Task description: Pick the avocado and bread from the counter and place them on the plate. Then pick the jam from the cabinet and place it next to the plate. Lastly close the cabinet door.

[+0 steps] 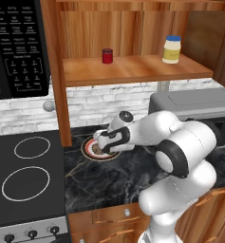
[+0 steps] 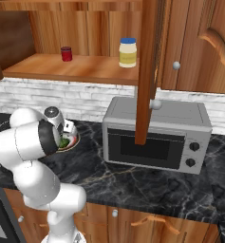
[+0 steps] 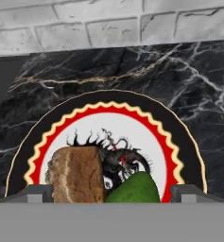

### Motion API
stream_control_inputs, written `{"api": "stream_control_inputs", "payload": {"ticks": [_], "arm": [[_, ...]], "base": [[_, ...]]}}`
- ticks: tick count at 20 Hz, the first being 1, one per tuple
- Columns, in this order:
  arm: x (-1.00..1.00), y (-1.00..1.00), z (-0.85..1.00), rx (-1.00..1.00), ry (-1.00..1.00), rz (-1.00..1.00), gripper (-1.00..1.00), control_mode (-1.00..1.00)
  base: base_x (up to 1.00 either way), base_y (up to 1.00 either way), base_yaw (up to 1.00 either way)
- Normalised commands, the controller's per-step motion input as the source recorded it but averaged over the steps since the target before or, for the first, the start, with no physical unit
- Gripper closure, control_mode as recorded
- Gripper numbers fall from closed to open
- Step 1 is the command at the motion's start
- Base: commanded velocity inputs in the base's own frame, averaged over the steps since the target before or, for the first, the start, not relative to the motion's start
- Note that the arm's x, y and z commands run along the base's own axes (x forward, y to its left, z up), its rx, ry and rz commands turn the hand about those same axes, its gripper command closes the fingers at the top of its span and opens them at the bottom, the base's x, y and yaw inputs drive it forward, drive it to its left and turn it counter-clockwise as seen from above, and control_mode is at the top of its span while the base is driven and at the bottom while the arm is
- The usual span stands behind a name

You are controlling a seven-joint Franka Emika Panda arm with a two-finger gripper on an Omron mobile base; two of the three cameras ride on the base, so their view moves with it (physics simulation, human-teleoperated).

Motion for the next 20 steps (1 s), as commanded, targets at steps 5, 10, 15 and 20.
{"api": "stream_control_inputs", "payload": {"ticks": [5, 10, 15, 20], "arm": [[-0.09, 0.00, 0.62, 0.00, -0.13, 0.00, -1.00, -1.00], [-0.32, 0.00, 0.62, 0.00, -0.10, 0.00, -1.00, -1.00], [-0.47, 0.00, 0.63, 0.00, -0.12, 0.00, -1.00, -1.00], [-0.51, 0.00, 0.70, 0.00, -0.12, 0.00, -1.00, -1.00]], "base": [[0.00, 0.00, 0.00], [0.00, 0.00, 0.00], [0.00, 0.00, 0.00], [0.00, 0.00, 0.00]]}}
